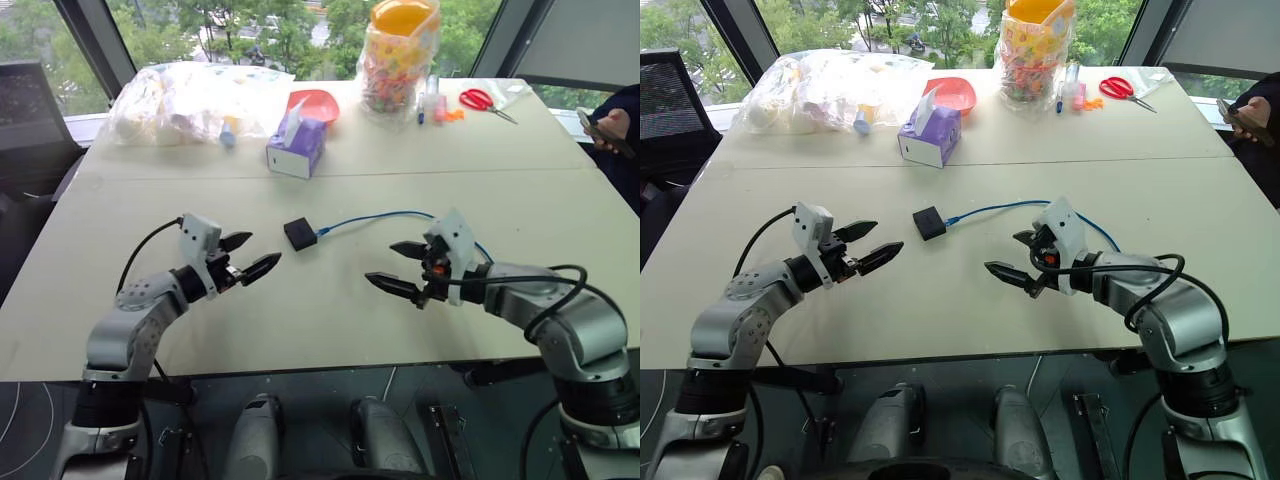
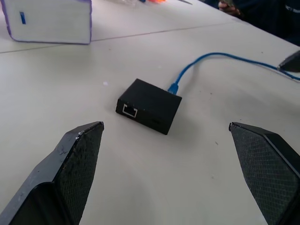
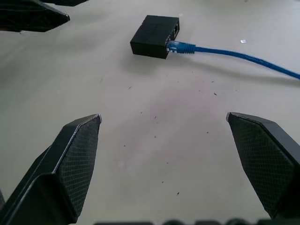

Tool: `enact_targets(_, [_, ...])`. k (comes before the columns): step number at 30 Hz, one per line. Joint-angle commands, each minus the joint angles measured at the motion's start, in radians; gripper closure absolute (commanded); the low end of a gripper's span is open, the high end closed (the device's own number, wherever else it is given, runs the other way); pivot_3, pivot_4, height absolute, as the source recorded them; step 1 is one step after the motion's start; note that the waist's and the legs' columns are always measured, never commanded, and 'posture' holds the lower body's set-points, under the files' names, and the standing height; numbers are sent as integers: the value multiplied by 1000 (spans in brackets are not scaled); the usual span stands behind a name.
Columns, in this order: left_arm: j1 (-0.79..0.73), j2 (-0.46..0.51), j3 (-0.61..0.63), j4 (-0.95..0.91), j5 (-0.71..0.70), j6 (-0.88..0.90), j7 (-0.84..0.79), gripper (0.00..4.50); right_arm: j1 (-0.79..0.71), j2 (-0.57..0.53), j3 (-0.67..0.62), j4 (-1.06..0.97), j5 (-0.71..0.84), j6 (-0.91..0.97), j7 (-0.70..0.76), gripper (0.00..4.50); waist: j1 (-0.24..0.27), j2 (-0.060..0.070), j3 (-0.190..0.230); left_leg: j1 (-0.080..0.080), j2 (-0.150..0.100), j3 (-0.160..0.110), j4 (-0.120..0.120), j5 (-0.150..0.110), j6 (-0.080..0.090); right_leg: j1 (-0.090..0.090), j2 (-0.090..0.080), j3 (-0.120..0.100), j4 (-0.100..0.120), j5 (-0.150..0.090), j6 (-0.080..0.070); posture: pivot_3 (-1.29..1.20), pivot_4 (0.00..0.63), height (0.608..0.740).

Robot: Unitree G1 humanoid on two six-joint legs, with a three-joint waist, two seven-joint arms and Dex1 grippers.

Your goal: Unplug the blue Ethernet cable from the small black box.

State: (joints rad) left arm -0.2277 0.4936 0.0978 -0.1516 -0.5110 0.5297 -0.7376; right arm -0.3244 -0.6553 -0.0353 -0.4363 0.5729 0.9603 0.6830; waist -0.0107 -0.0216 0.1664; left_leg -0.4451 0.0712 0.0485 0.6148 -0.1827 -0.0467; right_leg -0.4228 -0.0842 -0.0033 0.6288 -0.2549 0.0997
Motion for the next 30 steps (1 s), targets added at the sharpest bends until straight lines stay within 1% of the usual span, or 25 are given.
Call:
enact_targets(1, [-9,27,2,-25,-20,17,-32,45,-25,-28,-17,-20,23,8,19,0,1,0,0,0,0,0,0,0,0,0,0,0,0,0,0,0,150,735])
enact_targets(6, [-46,36,16,13,-11,6,-46,45,-103,-79,-2,31,34,33,77,0,0,0,0,-1,0,0,0,0,0,-1,0,0,0,0,0,0,150,735])
enact_targets(9, [-40,55,25,15,-5,6,-53,45,-154,-116,35,51,31,61,107,0,-2,0,0,-1,0,0,0,0,0,-1,0,0,0,0,0,0,150,735])
enact_targets(14, [-41,79,20,-3,-13,31,-63,45,-291,-109,144,193,-29,-14,196,0,-2,1,1,-1,0,0,-1,0,0,-2,0,0,0,0,0,0,150,735])
enact_targets(16, [-52,89,17,0,-15,41,-69,45,-379,-104,240,298,-103,-89,265,0,-3,1,1,-1,0,0,0,0,0,-2,0,0,1,0,0,0,150,735])
enact_targets(19, [-61,102,20,4,-12,44,-76,45,-497,-70,363,476,-208,-220,373,0,-4,1,1,-1,0,1,0,0,0,-2,0,0,1,0,0,0,150,735])
enact_targets(22, [-57,109,27,-15,-14,50,-69,45,-604,5,434,680,-297,-336,440,0,-4,1,2,-1,0,1,0,0,0,-2,0,0,1,0,0,0,150,735])
enact_targets(25, [-36,116,46,-44,-23,60,-57,45,-670,66,473,841,-367,-434,496,0,-2,1,2,-2,0,1,-1,0,0,-3,1,0,2,0,1,0,150,735])
enact_targets(30, [44,112,94,-133,-37,78,-6,45,-818,228,503,1215,-487,-640,530,0,-10,2,2,-3,0,1,-1,0,0,-3,1,0,3,2,4,0,150,735])
